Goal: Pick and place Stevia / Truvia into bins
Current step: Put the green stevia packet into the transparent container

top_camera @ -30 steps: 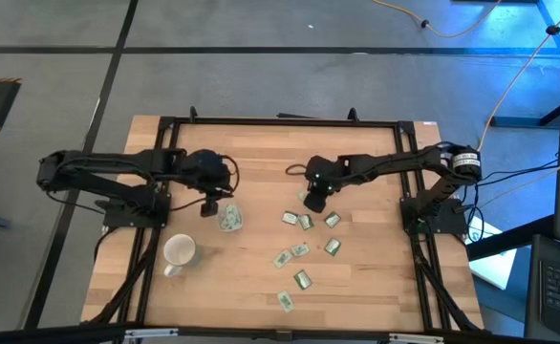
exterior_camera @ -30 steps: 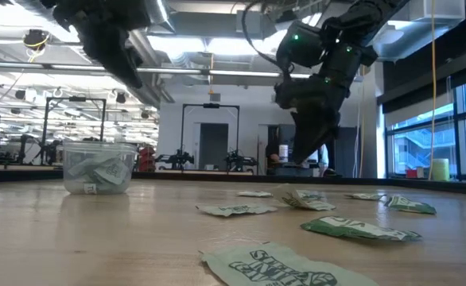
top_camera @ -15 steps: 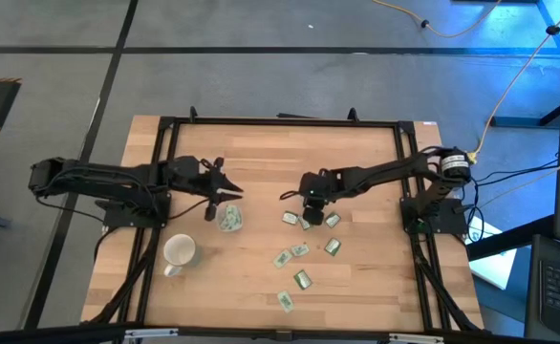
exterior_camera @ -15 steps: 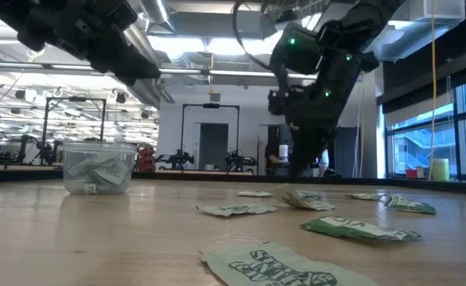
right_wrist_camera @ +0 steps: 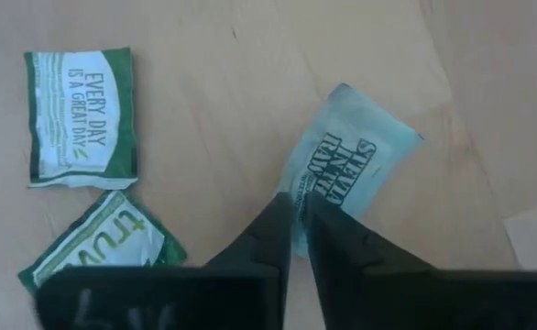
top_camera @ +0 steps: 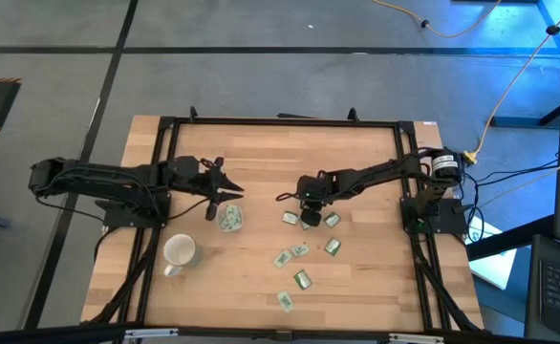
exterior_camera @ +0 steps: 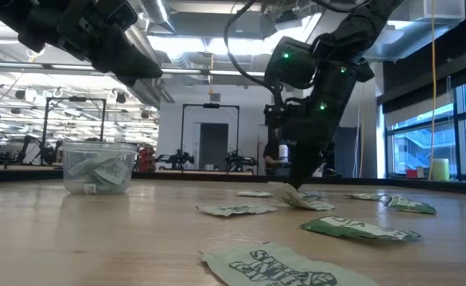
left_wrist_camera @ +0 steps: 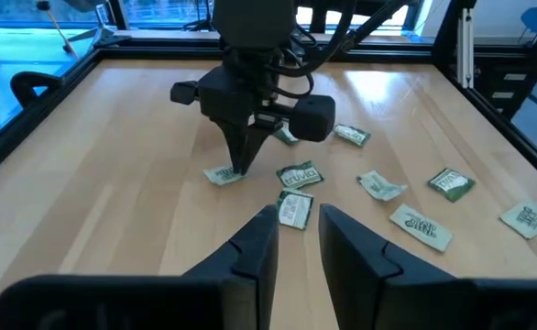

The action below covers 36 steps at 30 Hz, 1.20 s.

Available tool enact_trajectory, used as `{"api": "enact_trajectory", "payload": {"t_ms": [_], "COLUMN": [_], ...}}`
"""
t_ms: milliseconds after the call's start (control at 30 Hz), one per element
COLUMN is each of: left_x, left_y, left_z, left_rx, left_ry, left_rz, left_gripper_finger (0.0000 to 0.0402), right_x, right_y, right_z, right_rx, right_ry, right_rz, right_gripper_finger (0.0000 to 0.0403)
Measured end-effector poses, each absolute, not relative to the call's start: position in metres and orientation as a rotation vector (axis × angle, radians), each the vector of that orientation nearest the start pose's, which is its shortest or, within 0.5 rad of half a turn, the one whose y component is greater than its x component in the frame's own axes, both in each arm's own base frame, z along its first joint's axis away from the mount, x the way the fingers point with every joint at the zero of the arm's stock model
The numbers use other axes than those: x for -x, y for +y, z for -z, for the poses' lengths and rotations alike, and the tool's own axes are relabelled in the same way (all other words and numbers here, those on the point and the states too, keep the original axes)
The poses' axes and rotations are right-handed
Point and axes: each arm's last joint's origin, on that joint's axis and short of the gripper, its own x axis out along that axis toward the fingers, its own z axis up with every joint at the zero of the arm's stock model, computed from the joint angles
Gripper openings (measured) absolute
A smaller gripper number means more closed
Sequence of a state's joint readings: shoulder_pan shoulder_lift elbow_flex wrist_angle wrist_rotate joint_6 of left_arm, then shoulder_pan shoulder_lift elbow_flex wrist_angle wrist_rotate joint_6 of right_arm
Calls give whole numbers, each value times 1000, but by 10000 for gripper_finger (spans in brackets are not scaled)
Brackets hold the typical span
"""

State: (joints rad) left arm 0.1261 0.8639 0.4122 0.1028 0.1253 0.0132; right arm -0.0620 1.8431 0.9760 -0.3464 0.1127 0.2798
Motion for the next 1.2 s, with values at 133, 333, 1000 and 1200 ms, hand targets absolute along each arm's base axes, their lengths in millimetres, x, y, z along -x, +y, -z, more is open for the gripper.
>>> {"api": "enact_trajectory", "payload": {"t_ms": [133, 333, 1000, 1200], "left_x": [-185, -185, -213, -232], "left_y": [20, 20, 4, -1], "left_z": [-218, -218, -202, -203], "left_rx": [31, 31, -178, -115], "left_ry": [346, 347, 315, 202], "left_rz": [1, 0, 206, 211], "left_gripper_finger": [77, 77, 165, 172], "right_x": [-328, -327, -369, -370], "right_y": [-24, -24, 10, 13], "right_z": [-119, -126, -214, -221], "right_rx": [-213, -214, -238, -275], "right_ry": [1190, 1157, 309, 257], "right_rz": [321, 310, -597, -614], "right_gripper_finger": [6, 5, 2, 2]}}
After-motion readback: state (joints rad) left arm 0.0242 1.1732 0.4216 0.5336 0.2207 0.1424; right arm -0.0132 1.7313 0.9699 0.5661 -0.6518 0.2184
